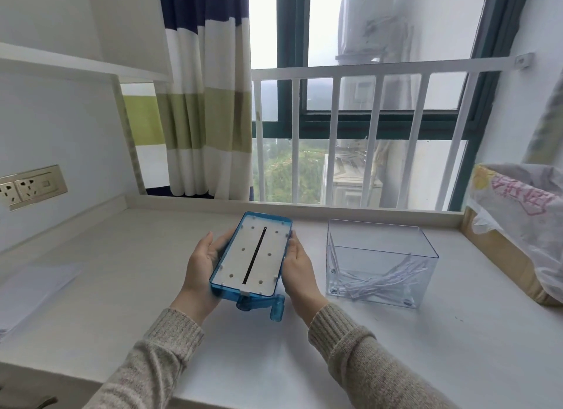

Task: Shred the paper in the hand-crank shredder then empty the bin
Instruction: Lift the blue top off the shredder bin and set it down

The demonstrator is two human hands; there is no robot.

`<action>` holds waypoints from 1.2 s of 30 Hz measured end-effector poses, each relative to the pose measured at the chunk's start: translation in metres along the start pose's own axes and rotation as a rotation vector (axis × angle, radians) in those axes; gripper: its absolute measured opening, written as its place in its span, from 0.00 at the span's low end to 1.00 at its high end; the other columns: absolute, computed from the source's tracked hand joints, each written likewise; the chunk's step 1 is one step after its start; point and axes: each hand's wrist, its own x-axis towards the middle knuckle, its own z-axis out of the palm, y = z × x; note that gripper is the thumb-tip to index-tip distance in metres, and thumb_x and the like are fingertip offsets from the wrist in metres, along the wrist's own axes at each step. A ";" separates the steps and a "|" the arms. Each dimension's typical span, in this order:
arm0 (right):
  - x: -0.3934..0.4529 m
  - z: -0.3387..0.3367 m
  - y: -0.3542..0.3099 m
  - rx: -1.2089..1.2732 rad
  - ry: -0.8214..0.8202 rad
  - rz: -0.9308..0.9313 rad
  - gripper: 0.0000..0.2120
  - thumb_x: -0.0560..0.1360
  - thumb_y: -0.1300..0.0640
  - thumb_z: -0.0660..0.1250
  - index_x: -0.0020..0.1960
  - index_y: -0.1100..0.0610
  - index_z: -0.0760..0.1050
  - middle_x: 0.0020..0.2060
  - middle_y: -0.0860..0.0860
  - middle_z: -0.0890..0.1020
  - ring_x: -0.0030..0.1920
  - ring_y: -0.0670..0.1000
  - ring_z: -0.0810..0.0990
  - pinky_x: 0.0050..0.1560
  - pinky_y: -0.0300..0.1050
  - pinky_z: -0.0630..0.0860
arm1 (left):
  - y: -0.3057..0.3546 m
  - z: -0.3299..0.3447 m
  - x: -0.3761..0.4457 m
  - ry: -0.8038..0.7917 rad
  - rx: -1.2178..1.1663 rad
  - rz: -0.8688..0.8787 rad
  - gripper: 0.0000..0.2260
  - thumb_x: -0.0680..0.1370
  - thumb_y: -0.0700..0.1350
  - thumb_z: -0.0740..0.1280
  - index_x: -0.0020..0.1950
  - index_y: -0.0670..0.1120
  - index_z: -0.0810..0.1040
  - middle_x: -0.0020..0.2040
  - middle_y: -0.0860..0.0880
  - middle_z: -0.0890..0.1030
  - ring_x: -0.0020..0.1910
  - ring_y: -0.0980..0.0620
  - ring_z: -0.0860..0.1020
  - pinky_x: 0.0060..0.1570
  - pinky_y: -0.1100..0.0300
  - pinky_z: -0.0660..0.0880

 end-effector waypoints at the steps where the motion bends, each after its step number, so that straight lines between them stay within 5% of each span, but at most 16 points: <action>1: 0.003 0.001 0.004 -0.019 0.016 0.014 0.23 0.83 0.45 0.47 0.76 0.47 0.58 0.72 0.46 0.68 0.65 0.44 0.69 0.65 0.44 0.68 | -0.001 -0.001 0.002 0.007 0.007 -0.008 0.25 0.82 0.58 0.48 0.65 0.47 0.77 0.60 0.42 0.82 0.60 0.41 0.78 0.54 0.47 0.75; 5: 0.012 0.004 0.015 -0.088 0.042 0.057 0.22 0.82 0.44 0.47 0.73 0.47 0.64 0.61 0.47 0.77 0.57 0.52 0.77 0.50 0.45 0.78 | -0.009 -0.005 0.009 0.030 0.012 -0.047 0.25 0.82 0.58 0.48 0.65 0.45 0.76 0.59 0.40 0.81 0.59 0.40 0.78 0.52 0.47 0.75; 7: 0.013 0.002 0.014 -0.116 0.041 0.056 0.20 0.82 0.46 0.47 0.68 0.49 0.69 0.51 0.47 0.77 0.47 0.50 0.75 0.35 0.36 0.68 | -0.011 -0.008 0.013 0.041 0.019 -0.057 0.26 0.82 0.58 0.48 0.64 0.45 0.77 0.59 0.40 0.81 0.59 0.39 0.78 0.53 0.47 0.75; 9: 0.016 0.000 0.015 -0.133 0.033 0.068 0.17 0.83 0.48 0.46 0.61 0.49 0.71 0.46 0.48 0.79 0.42 0.48 0.76 0.32 0.37 0.67 | -0.013 -0.010 0.017 0.048 0.037 -0.067 0.26 0.82 0.59 0.48 0.64 0.45 0.77 0.60 0.39 0.81 0.60 0.38 0.78 0.58 0.44 0.74; 13: 0.020 -0.002 0.016 -0.143 0.001 0.177 0.19 0.82 0.49 0.47 0.63 0.56 0.71 0.52 0.55 0.81 0.47 0.52 0.81 0.41 0.47 0.81 | -0.015 -0.015 0.024 0.051 0.092 -0.083 0.28 0.81 0.61 0.47 0.65 0.45 0.77 0.59 0.39 0.81 0.60 0.37 0.77 0.65 0.39 0.69; 17: 0.017 -0.012 0.012 -0.095 -0.043 0.294 0.17 0.83 0.50 0.46 0.50 0.56 0.71 0.33 0.54 0.73 0.25 0.49 0.71 0.20 0.36 0.68 | -0.015 -0.018 0.028 0.052 0.139 -0.096 0.29 0.81 0.62 0.47 0.65 0.45 0.77 0.58 0.39 0.82 0.58 0.37 0.78 0.60 0.43 0.73; 36: 0.021 -0.013 0.007 -0.070 -0.084 0.442 0.20 0.83 0.48 0.46 0.60 0.59 0.70 0.24 0.54 0.70 0.14 0.46 0.67 0.18 0.38 0.73 | -0.021 -0.023 0.032 0.039 0.276 -0.098 0.29 0.81 0.62 0.47 0.58 0.46 0.80 0.51 0.40 0.84 0.48 0.41 0.83 0.56 0.46 0.74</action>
